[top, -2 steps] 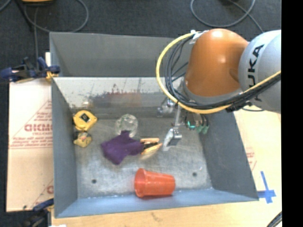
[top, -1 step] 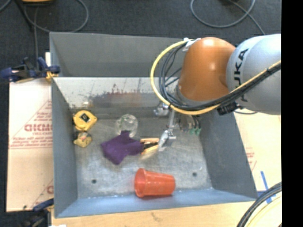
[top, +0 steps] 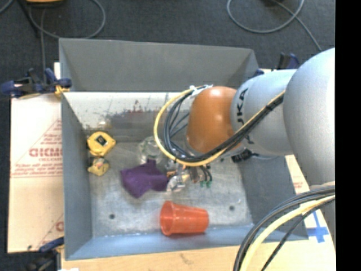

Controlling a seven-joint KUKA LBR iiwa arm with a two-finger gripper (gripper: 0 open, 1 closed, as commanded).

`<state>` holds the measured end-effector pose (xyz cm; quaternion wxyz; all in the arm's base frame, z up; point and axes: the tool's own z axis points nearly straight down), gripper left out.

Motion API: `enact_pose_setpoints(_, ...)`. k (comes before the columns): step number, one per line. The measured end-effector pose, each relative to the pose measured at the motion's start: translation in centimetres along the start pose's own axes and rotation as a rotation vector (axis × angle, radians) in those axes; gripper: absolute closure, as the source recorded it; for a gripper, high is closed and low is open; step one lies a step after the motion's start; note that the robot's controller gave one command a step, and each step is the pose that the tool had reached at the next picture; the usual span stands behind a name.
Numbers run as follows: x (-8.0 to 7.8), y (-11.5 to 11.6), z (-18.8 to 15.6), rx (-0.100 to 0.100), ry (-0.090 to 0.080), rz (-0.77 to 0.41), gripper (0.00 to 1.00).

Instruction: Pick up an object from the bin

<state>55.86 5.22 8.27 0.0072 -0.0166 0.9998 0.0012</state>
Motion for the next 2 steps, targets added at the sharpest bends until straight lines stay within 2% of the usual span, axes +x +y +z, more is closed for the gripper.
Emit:
enact_pose_setpoints(1,0.0,0.0,0.0,0.000,0.000,0.001,1.00)
enact_pose_setpoints(2,0.4,-0.8,-19.5,0.002,0.013,0.009,1.00)
